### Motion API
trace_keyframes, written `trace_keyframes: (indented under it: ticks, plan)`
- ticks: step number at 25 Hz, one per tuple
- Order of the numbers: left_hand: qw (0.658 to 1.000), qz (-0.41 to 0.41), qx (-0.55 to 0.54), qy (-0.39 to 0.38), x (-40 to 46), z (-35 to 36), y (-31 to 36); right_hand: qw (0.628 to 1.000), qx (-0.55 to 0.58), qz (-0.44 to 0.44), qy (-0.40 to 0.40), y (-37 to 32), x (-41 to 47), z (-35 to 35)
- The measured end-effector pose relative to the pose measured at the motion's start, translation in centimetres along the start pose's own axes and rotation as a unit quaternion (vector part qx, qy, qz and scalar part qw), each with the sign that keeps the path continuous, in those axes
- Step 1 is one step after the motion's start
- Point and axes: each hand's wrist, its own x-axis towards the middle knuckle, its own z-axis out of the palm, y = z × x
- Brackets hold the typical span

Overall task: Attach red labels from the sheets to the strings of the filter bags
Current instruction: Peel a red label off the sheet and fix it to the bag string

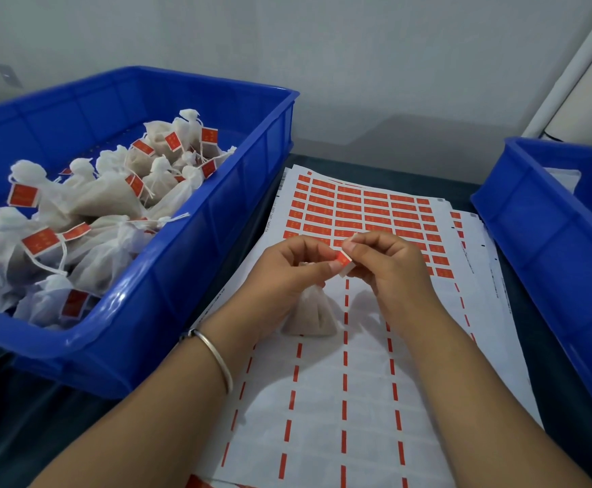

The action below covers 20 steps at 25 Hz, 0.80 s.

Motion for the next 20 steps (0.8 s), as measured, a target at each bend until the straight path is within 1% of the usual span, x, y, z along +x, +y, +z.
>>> trace_keyframes:
  ticks: [4, 9, 11, 14, 20]
  plan:
    - [1.0, 0.009, 0.007, 0.008, -0.2, 0.2, -0.2, 1.0, 0.012, 0.006, -0.003, 0.3, 0.2, 0.0]
    - [0.998, 0.022, 0.055, 0.023, -0.1, 0.5, -0.3, 1.0, 0.022, 0.015, 0.002, 0.7, 0.4, -0.1]
    - [0.998, 0.025, 0.049, 0.022, -0.2, 0.5, -0.3, 0.999, 0.031, 0.021, 0.002, 0.9, 0.4, -0.2]
    - [0.999, 0.027, 0.025, 0.034, -0.1, 0.2, -0.4, 0.998, 0.051, 0.024, -0.026, 1.2, 0.3, -0.1]
    - [0.994, 0.056, 0.04, 0.08, 0.4, 0.1, -0.6, 0.995, 0.082, 0.025, -0.043, 1.5, 0.1, 0.4]
